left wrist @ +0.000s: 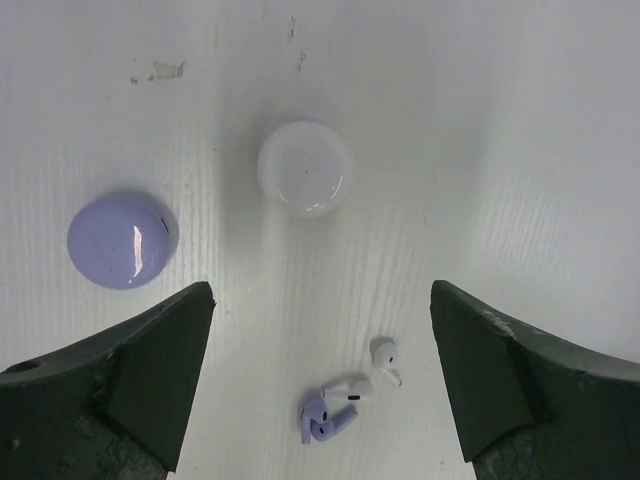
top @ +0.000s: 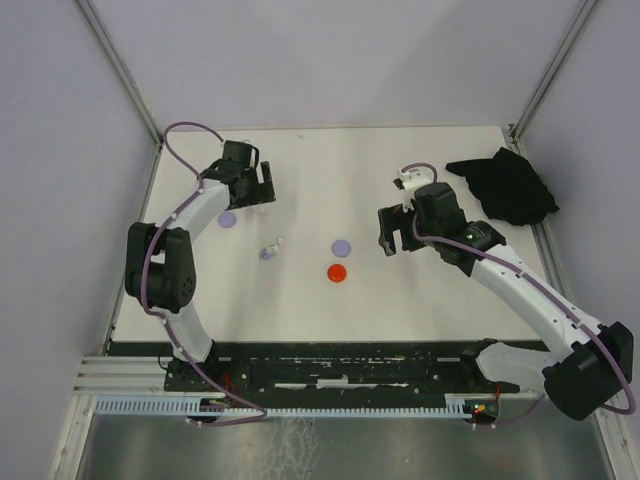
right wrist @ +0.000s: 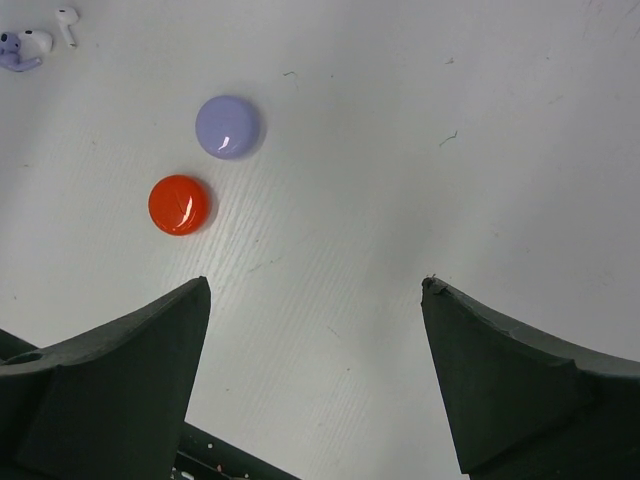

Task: Insert the wireless bluetooth earbuds into the charging case
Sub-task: Pick up the charging case at the center of the board.

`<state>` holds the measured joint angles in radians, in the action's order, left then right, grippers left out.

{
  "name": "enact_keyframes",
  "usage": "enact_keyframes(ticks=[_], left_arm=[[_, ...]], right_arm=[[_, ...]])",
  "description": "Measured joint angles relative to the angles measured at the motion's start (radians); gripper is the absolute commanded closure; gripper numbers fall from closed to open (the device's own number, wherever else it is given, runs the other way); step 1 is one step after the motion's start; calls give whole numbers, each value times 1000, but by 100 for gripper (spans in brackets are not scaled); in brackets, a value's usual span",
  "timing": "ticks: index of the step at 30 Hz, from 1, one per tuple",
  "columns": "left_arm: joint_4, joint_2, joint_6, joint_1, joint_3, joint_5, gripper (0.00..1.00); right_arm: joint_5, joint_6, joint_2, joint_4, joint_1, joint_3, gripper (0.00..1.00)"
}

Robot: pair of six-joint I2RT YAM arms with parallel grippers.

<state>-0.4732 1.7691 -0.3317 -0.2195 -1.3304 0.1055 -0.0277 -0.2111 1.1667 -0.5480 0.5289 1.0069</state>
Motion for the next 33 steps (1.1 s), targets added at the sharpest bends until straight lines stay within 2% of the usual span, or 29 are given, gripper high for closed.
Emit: enact_keyframes(ticks=[10,16,26,33], left_arm=[[-4,223,25,40,-195,-3,11],[-11,307,36,47,-249,-6,14],[-16,369,42,47,-263,-42,23],[-13,369,47,47,-259,-63,36]], right_arm=[[-2,1,39,-8,0,5,5],[-4,7,56,-8,0,5,5],[-3,7,74,-7,0,6,6],[4,3,74,-7,0,6,6]])
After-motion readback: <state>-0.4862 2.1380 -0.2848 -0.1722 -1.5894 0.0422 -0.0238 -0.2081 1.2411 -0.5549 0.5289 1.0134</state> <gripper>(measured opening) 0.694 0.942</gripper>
